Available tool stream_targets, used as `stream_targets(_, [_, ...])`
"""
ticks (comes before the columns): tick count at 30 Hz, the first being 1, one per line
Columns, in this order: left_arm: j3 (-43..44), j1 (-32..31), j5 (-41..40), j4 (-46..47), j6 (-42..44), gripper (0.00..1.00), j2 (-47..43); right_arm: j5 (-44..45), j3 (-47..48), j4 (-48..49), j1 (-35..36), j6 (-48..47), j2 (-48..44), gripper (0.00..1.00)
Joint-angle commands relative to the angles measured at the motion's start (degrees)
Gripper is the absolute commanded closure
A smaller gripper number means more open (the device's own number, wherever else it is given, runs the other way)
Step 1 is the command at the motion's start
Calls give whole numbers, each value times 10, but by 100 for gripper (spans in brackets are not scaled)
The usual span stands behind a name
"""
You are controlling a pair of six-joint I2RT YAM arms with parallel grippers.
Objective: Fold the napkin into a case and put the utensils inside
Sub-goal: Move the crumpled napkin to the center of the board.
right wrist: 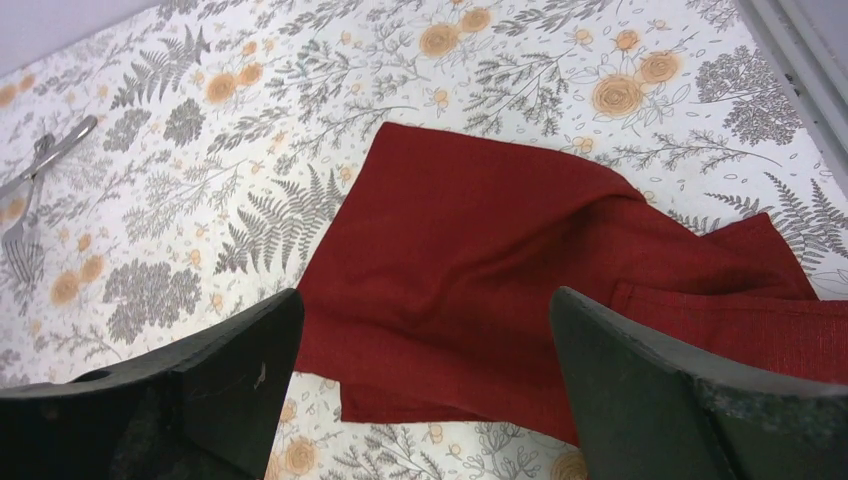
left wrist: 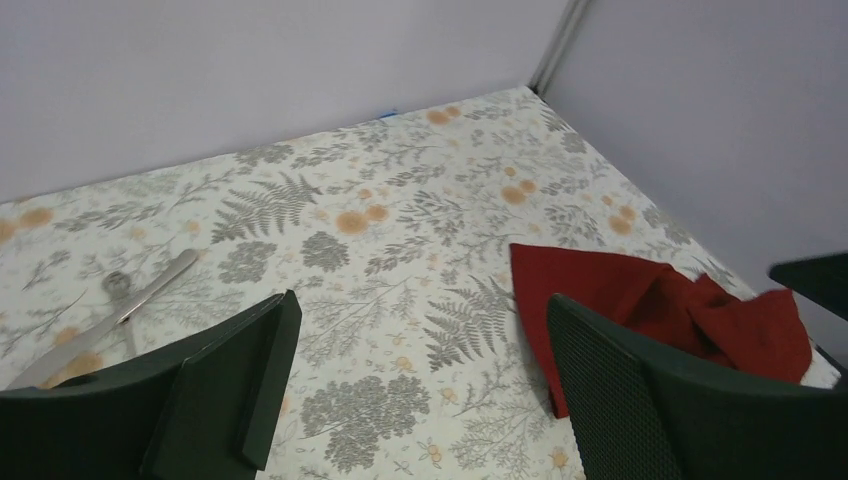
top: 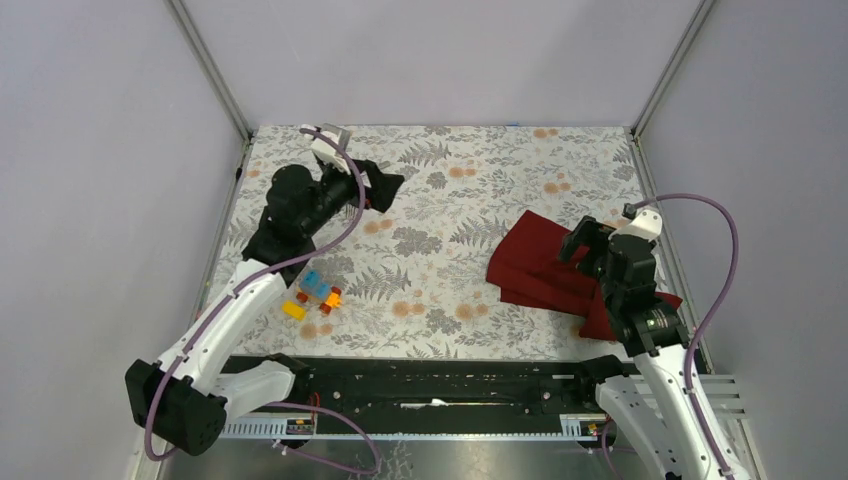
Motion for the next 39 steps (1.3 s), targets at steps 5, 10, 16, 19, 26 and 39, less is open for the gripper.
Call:
stream_targets(5, [29,-130,-67,-18,74,1,2,35,26,18,4,31,103,0])
stream_targets(10, [38,-214,-119,-48,111,1,16,51,26,52,3,84,182,0])
stream_targets(16, [50,-289,-170,-77,136,1,37,-2,75,43,-88,201,345,0])
stream_targets(19, [53,-316,-185,-85,156,1,41,-40,124,23,-130,214,447,0])
stream_targets(26, [58,-330,-181,-92,159,1,38,-49,215,13,-131,195,630,2])
stream_targets(39, [50,-330,-218,-83,164,1,21,-159,273,32,52,172,713,68])
